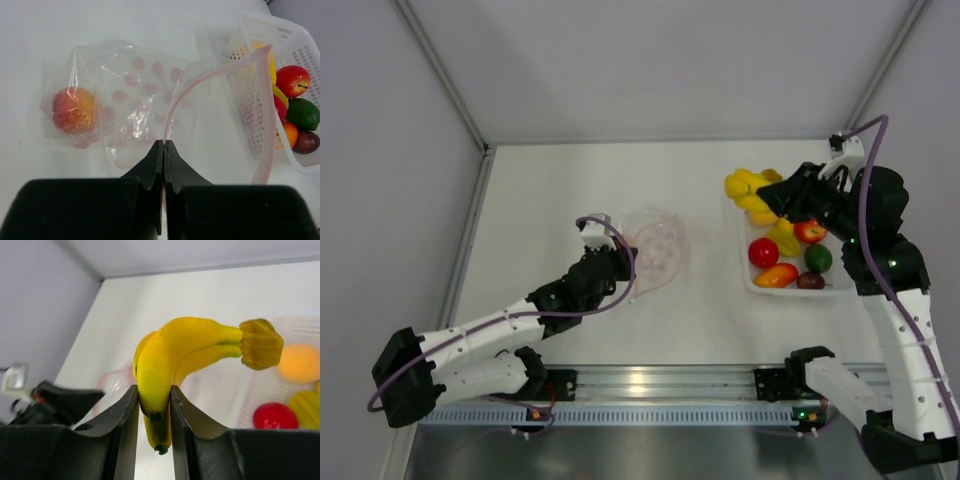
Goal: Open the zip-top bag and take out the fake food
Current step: Place the fake fruit in the bin.
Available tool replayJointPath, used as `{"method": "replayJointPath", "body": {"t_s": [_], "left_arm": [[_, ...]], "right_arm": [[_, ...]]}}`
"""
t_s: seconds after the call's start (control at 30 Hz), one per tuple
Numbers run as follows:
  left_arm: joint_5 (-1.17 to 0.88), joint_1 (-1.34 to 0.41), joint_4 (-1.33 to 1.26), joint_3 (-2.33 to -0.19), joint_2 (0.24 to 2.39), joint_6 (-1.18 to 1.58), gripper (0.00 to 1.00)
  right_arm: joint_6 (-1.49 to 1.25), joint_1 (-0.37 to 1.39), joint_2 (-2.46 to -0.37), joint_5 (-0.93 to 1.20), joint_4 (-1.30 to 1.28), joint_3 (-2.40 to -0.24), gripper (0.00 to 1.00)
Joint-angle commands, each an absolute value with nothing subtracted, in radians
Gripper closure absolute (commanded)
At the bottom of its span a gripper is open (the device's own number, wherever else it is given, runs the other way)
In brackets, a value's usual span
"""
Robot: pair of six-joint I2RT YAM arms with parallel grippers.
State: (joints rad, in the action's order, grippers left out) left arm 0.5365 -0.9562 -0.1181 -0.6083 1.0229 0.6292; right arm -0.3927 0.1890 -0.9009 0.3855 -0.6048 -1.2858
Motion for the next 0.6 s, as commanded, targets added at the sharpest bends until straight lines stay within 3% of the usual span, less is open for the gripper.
{"method": "replayJointPath", "body": {"t_s": [0.0, 0.23, 0.57], "left_arm": [[0.517, -0.951, -0.124, -0.624, 0.999, 0.626, 1.0], [0.5, -0.95, -0.124, -0.63, 0.993, 0.612, 1.0], [0.469, -0.95, -0.123, -0.621, 0.965, 0.604, 1.0]], "right_arm": [[-0.374, 0.108, -0.882, 0.108, -0.521, -1.196, 1.0], [-0.334, 0.063, -0.847, -0.06, -0.142, -0.93, 1.0], [-0.275, 0.02, -0.897, -0.037, 0.288, -0.66, 1.0]]}}
